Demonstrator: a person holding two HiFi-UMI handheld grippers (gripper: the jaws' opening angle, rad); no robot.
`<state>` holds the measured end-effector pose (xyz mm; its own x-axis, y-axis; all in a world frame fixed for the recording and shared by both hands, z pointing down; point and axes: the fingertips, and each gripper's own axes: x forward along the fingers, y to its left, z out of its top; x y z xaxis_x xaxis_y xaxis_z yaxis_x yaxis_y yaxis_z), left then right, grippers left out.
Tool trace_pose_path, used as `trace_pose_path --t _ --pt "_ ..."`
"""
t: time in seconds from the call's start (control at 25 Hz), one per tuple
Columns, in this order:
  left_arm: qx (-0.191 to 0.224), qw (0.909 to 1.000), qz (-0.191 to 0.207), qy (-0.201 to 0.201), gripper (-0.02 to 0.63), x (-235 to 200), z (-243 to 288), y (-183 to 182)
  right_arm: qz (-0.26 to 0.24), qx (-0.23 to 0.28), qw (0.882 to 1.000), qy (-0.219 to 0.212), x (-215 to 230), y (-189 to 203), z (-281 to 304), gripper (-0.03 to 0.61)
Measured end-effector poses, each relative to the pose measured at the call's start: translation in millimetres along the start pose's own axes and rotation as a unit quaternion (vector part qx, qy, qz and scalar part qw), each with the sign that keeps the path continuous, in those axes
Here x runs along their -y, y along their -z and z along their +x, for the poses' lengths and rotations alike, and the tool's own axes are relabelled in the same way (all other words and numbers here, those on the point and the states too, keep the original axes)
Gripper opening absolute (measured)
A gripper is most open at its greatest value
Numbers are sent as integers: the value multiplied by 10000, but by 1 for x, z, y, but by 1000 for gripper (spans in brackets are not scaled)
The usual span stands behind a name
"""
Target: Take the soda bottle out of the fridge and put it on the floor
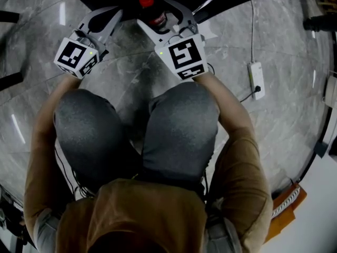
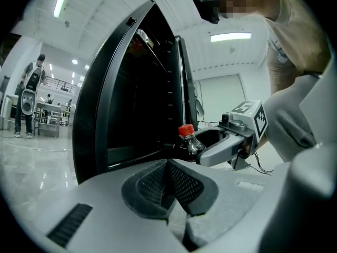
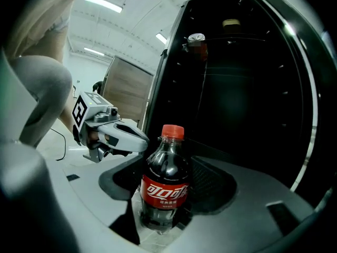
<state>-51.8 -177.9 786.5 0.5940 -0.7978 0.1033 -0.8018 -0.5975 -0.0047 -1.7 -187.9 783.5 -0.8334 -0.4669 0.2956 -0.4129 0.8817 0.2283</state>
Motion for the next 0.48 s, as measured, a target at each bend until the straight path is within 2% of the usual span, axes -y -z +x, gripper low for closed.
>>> trace_pose_path --t 0.16,0.36,0.48 --pt "-146 9999 -46 -19 -5 1 2 20 77 -140 9998 -79 -8 21 4 275" --pt "-522 9986 -5 10 -5 2 0 60 53 -406 9989 -227 -17 46 14 273" --pt "-617 9979 -207 -45 -5 -1 1 74 118 -533 9979 -362 -21 59 20 273"
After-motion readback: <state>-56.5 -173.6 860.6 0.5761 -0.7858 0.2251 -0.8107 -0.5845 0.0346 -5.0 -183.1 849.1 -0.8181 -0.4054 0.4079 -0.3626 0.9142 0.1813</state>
